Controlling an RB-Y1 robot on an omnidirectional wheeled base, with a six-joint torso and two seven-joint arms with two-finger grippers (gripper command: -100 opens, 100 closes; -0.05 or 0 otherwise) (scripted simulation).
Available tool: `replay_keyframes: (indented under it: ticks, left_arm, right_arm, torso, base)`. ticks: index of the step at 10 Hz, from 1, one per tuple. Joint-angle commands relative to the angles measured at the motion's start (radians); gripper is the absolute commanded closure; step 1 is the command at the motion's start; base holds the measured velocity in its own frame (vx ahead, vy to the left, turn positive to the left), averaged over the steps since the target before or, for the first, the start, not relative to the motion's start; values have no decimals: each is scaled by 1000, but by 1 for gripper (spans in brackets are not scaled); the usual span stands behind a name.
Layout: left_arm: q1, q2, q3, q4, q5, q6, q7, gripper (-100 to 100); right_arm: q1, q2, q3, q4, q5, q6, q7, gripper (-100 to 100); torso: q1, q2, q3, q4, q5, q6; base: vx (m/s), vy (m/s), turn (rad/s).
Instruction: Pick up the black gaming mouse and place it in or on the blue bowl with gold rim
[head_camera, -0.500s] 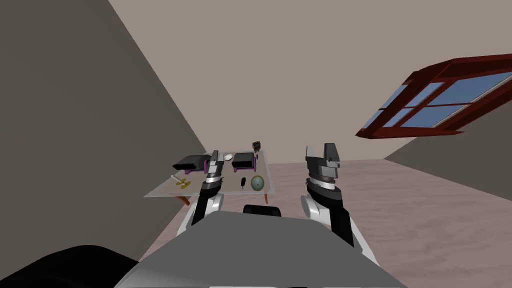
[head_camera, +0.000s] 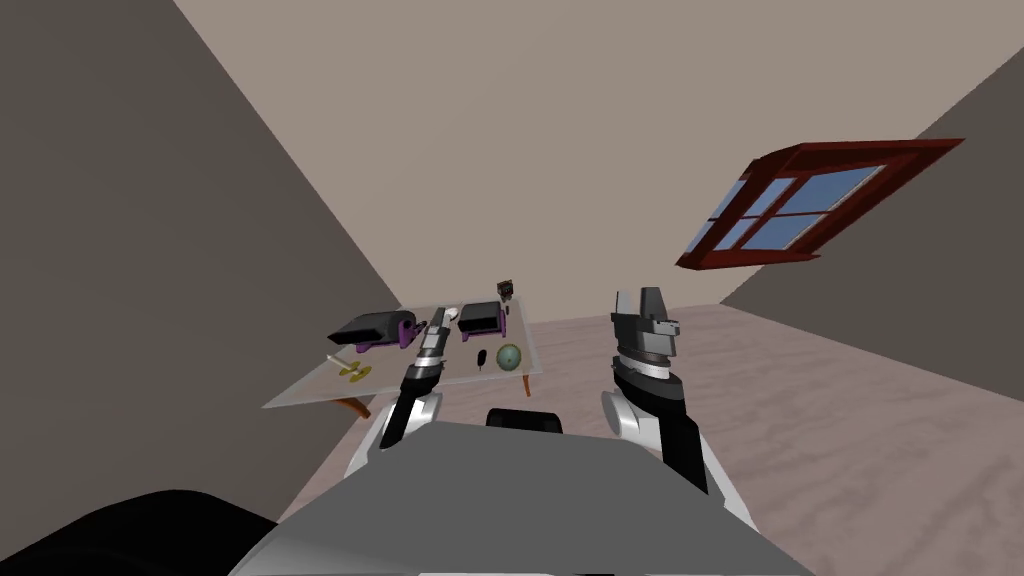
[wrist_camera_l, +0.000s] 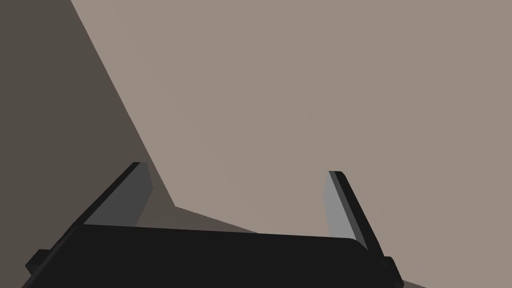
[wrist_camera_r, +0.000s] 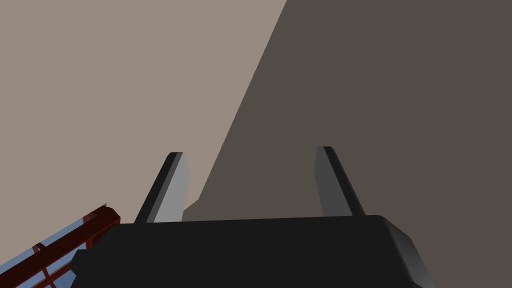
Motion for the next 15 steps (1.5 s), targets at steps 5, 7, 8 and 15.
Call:
replay_keyframes:
  ticks: [5,7,8,15]
  left_arm:
    - [14,79,16,133,11,72,4,-100]
    - [18,97,20,168,14,90,6,-100]
    - [21,114,25,191,17,107,8,-100]
    - [40,206,47,400,16,195,27,-100]
  right_arm:
    - [0,0,0,0,0,0,0,0]
    - [0,0,0,0,0,0,0,0]
    - [0,0,0,0,0,0,0,0]
    - [0,0,0,0,0,0,0,0]
  torso:
    - [1,-2,-1,0,0,0]
    - [1,-4,-2,-1,0,-1]
    - [1,-4,-2,-1,0,0]
    - [2,-4,-2,-1,0,0]
  base:
    - [-75,-13,-194]
    - [-40,-11,-115]
    - [-65,-17,-372]
    - [-49,-14,-239]
